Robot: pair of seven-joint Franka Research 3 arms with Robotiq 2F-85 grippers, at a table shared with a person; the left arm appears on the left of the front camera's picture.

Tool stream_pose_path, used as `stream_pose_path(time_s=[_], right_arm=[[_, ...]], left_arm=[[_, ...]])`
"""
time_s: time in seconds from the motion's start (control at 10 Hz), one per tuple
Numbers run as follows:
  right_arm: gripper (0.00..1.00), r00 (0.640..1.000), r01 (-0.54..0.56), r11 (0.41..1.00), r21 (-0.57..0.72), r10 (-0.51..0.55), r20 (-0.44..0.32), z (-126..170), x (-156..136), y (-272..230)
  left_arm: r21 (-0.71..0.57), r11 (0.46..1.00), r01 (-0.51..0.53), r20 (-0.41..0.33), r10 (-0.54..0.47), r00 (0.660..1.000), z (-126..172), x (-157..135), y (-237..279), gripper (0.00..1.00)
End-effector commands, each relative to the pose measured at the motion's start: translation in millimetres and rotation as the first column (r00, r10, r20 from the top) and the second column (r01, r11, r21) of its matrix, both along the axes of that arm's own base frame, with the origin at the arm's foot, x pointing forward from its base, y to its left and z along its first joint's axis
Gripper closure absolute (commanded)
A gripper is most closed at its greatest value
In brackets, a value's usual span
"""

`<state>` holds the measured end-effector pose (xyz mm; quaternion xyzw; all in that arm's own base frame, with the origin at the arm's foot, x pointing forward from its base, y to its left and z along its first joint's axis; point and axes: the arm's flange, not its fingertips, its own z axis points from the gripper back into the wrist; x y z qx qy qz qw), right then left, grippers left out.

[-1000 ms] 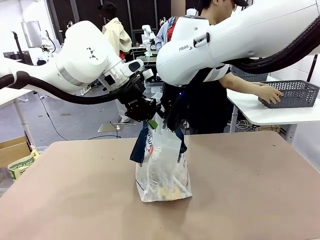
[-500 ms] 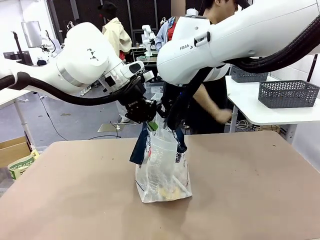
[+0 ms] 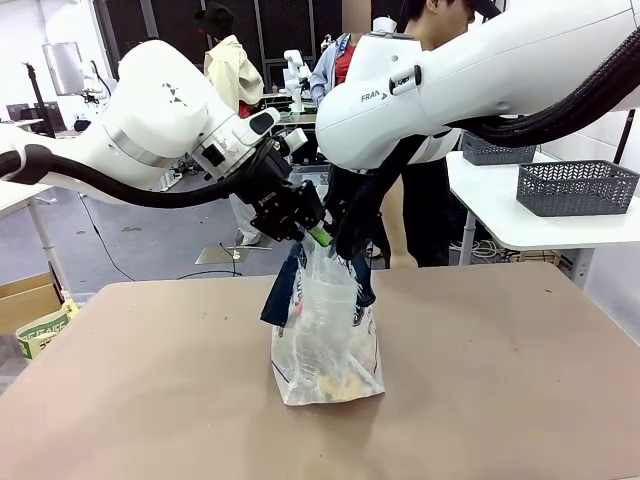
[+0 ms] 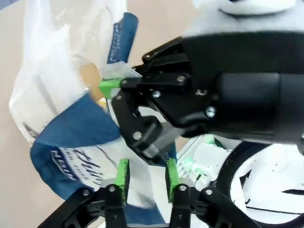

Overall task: Transfer purchased items from the store into the shopping bag.
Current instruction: Move the Reusable shopping bag to the right side of the table.

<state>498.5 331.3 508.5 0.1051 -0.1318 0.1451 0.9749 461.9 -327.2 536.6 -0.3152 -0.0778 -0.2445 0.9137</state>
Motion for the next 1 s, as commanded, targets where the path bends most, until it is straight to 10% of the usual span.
stream_pose_path(time_s=[0.0,0.9], right_arm=[[1.0,1.0,0.025,1.0,0.008,-0.025,0.002,0.8,4.9,4.3],[1.0,1.0,0.02,1.0,0.014,-0.019,-0.013,-3.8,10.1,4.6]], left_arm=[[-0.075,0.997,0.027,-0.025,-0.029,0.999,-0.3,-14.5,13.3,0.0],[0.115,0.99,0.086,-0.025,-0.083,0.996,-26.9,-30.2,-29.6,0.0]])
